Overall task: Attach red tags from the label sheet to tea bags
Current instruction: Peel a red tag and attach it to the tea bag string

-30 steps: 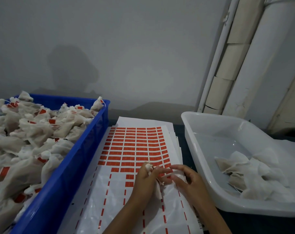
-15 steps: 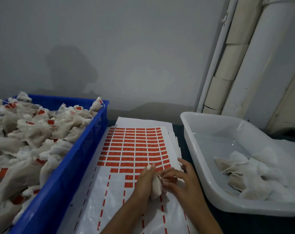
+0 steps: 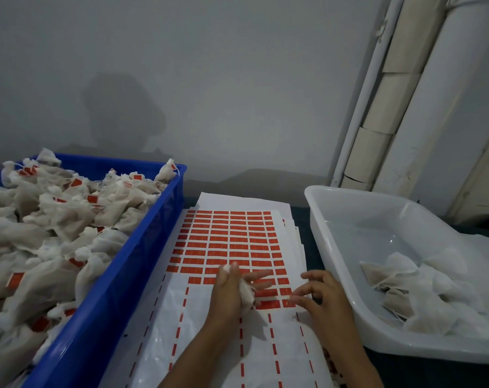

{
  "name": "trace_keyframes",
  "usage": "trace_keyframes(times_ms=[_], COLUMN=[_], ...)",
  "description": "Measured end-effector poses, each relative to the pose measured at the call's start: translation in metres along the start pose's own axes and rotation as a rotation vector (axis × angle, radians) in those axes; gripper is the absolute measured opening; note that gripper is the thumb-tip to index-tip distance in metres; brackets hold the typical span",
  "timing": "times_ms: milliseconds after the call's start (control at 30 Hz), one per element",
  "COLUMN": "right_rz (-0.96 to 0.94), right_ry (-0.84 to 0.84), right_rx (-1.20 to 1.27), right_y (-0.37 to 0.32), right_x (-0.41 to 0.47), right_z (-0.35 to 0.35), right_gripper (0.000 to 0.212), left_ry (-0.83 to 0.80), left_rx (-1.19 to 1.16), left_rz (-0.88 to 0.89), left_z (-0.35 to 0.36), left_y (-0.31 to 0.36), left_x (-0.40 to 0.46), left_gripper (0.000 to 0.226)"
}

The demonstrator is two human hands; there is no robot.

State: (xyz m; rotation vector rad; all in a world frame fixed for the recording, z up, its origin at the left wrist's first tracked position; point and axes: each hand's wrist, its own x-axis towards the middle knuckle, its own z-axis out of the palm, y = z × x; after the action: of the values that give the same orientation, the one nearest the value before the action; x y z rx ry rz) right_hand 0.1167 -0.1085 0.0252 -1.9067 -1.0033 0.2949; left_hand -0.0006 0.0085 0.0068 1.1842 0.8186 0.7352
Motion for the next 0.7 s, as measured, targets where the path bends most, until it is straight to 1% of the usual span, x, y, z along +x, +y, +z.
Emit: trace_keyframes(times_ms=[100, 167, 233, 300, 333, 433, 500, 567, 600, 633, 667, 700], right_rz=[0.021, 0.033, 0.094, 0.137, 0.154, 0.166, 0.208, 0.197, 0.241, 0.349, 0.430, 0.451], right_ry=[-0.034, -0.085, -0.191, -0.293, -0.313, -0.290, -0.294, -0.251, -0.270, -0.327, -0.363, -0.360], right_rx=[-0.024, -0.094, -0.220, -0.354, -0.397, -0.472, -0.511, -0.533, -0.547, -0.557, -0.553, -0.530], right_y=[0.001, -0.001, -0.003, -0.005, -0.006, -0.008, -0.009, -0.007, -0.010, -0.015, -0.018, -0.015], right_x=[0.000, 0.001, 0.003, 0.004, 0.006, 0.006, 0.002, 0.007, 0.012, 0.014, 0.016, 0.014], right_z=[-0.002, -0.007, -0.011, -0.013, -0.013, -0.011, -0.009, -0.006, -0.004, -0.003, -0.003, -0.003], right_gripper=[0.012, 0.013, 0.009, 0.014, 0.016, 0.007, 0.006, 0.007, 0.006, 0.008, 0.016, 0.021], left_ry=[0.057, 0.079, 0.058, 0.010, -0.007, -0.023, -0.016, -0.013, -0.011, -0.011, -0.012, -0.015], left_rx=[0.093, 0.126, 0.147, 0.171, 0.173, 0.180, 0.192, 0.204, 0.219, 0.231, 0.236, 0.235], left_rz=[0.090, 0.145, 0.185, 0.178, 0.170, 0.152, 0.137, 0.125, 0.127, 0.130, 0.132, 0.130], left_z=[-0.004, -0.004, -0.003, 0.000, 0.001, 0.004, 0.005, 0.004, 0.004, 0.004, 0.004, 0.003], left_y=[0.003, 0.004, 0.003, 0.001, 0.000, -0.003, -0.004, -0.006, -0.006, -0.006, -0.006, -0.006], left_x=[0.000, -0.001, -0.002, -0.004, -0.005, -0.005, -0.004, -0.004, -0.003, -0.003, -0.003, -0.003], left_gripper=[0.045, 0.045, 0.037, 0.032, 0.031, 0.030, 0.033, 0.035, 0.035, 0.034, 0.032, 0.031])
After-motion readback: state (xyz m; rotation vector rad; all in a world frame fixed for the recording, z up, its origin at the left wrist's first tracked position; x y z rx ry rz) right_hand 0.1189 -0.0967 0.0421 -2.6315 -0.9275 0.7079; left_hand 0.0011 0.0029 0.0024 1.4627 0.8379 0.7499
